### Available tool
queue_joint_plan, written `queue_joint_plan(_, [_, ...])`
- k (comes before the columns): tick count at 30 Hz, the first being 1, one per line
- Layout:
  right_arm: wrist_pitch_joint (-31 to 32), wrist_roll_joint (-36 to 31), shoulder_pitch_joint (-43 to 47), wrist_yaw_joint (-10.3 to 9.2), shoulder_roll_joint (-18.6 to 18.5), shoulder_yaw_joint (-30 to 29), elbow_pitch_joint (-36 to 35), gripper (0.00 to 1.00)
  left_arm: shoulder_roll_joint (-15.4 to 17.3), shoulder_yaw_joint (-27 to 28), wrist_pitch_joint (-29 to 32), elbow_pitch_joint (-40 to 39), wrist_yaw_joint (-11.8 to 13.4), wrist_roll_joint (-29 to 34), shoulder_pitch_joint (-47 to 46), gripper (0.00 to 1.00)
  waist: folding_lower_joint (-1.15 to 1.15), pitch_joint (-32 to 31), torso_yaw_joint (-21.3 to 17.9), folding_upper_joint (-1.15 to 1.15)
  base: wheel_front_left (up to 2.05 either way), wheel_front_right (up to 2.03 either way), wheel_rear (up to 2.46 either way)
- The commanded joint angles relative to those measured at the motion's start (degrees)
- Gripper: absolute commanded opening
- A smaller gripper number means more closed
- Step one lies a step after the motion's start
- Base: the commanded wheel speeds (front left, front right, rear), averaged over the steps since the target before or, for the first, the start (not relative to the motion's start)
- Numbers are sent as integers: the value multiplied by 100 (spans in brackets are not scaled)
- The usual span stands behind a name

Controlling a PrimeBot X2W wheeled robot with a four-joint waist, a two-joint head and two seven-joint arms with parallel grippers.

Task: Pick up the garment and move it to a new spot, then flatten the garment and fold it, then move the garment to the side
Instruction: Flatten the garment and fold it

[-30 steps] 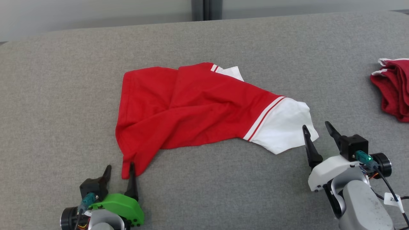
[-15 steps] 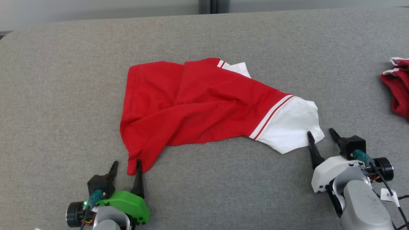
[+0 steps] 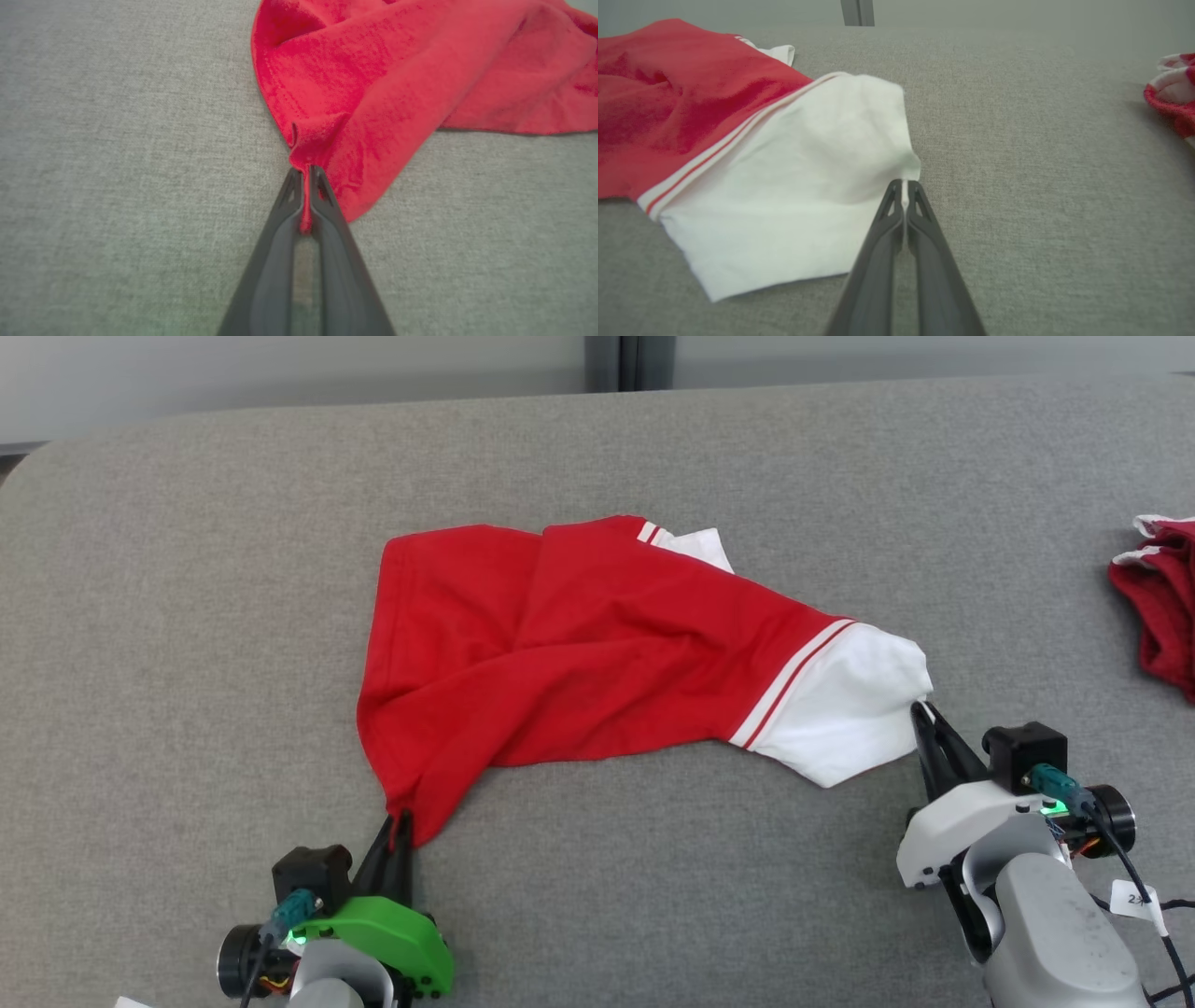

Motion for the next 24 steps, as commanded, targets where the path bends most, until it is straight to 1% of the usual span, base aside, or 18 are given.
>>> queue_joint_plan(1, [-5,165,91,-6,-18,65,-223,0,-3,56,32,-113,-34,-12,126,0,0,-96,-6,0,0,0,0])
queue_joint_plan(6, [-6,840,228,-6,-94,343,-1082,0,13,429,27,-1021,-97,104,197,0,0,-323,-16,0,0,0,0])
queue_joint_plan(10, [-7,1469,173,-6,-228,389,-1787,0,20,725,27,-1857,-138,252,164,0,0,-539,-24,0,0,0,0])
queue_joint_plan(14, [-7,2053,-80,-6,-423,353,-2556,0,203,937,27,-2568,-162,340,-152,0,0,-725,-62,0,0,0,0])
queue_joint_plan(15, [-7,2117,-146,-6,-487,351,-2702,0,277,939,27,-2680,-164,334,-255,0,0,-754,-74,0,0,0,0])
queue_joint_plan(17, [-7,2408,-531,-6,-749,325,-3235,0,775,817,26,-3023,-168,239,-826,0,0,-864,-123,0,0,0,0])
queue_joint_plan(19, [-7,2484,-746,-6,-898,359,-3409,0,965,763,27,-3082,-169,93,-1131,0,0,-907,-146,0,0,0,0])
queue_joint_plan(21, [-6,2519,-1013,-6,-1104,472,-3533,0,1241,666,53,-3087,-169,83,-1489,0,0,-929,-181,0,0,0,0])
queue_joint_plan(22, [28,2523,-1182,-6,-1206,502,-3558,0,1315,658,88,-3060,-165,-29,-1688,0,0,-918,-199,0,0,0,0])
queue_joint_plan(24, [114,2514,-1489,-6,-1353,527,-3561,0,1522,558,205,-3033,-165,2,-2015,0,0,-880,-225,0,0,0,0])
